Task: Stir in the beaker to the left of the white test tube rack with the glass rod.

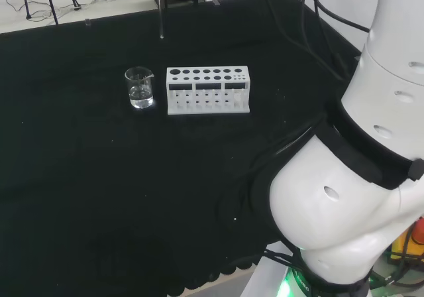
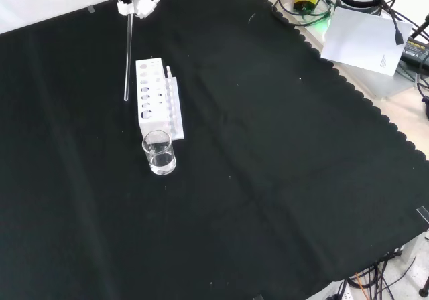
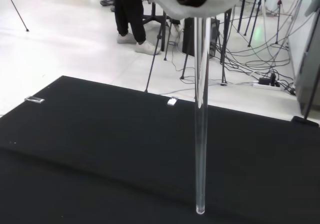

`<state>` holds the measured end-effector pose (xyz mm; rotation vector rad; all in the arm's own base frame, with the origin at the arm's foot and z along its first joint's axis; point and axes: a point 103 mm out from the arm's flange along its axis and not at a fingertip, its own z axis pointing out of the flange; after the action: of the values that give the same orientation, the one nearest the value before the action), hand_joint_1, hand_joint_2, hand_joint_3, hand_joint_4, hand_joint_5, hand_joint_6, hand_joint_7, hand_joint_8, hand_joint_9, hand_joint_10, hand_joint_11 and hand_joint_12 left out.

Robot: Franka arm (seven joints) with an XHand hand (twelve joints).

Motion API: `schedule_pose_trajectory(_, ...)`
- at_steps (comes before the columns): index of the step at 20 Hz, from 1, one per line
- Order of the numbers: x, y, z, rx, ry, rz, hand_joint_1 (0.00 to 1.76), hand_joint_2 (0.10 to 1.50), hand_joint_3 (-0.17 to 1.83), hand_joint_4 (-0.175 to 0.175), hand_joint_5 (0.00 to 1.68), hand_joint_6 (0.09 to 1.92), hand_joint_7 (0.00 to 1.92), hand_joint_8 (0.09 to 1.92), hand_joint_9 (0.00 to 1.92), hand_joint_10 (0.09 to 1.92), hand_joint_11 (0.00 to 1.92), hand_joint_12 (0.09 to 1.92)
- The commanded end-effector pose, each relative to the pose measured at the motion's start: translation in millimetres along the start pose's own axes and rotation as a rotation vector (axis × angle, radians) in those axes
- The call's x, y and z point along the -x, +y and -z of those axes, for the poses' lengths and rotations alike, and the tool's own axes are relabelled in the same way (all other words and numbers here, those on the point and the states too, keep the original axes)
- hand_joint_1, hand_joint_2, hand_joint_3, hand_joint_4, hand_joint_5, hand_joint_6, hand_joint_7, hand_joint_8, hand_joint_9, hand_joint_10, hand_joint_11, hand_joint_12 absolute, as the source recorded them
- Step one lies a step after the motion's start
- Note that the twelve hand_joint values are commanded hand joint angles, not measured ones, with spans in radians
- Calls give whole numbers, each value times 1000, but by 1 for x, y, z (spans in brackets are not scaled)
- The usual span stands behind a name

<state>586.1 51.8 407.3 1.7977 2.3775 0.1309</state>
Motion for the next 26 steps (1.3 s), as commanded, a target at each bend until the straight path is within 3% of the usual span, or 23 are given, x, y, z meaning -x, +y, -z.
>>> schedule_pose_trajectory(1, -23, 20, -33, -20, 53, 86, 1303, 1006, 75, -175, 1159, 408, 1186, 981, 1612, 863, 1440, 953)
schedule_pose_trajectory(8, -40, 28, -44, -28, 76, 130, 1302, 1010, 67, -175, 1159, 407, 1184, 983, 1612, 864, 1440, 953)
schedule_pose_trajectory(26, -65, 19, -52, -65, 79, 169, 1302, 1019, 50, -175, 1158, 408, 1184, 983, 1613, 865, 1441, 955)
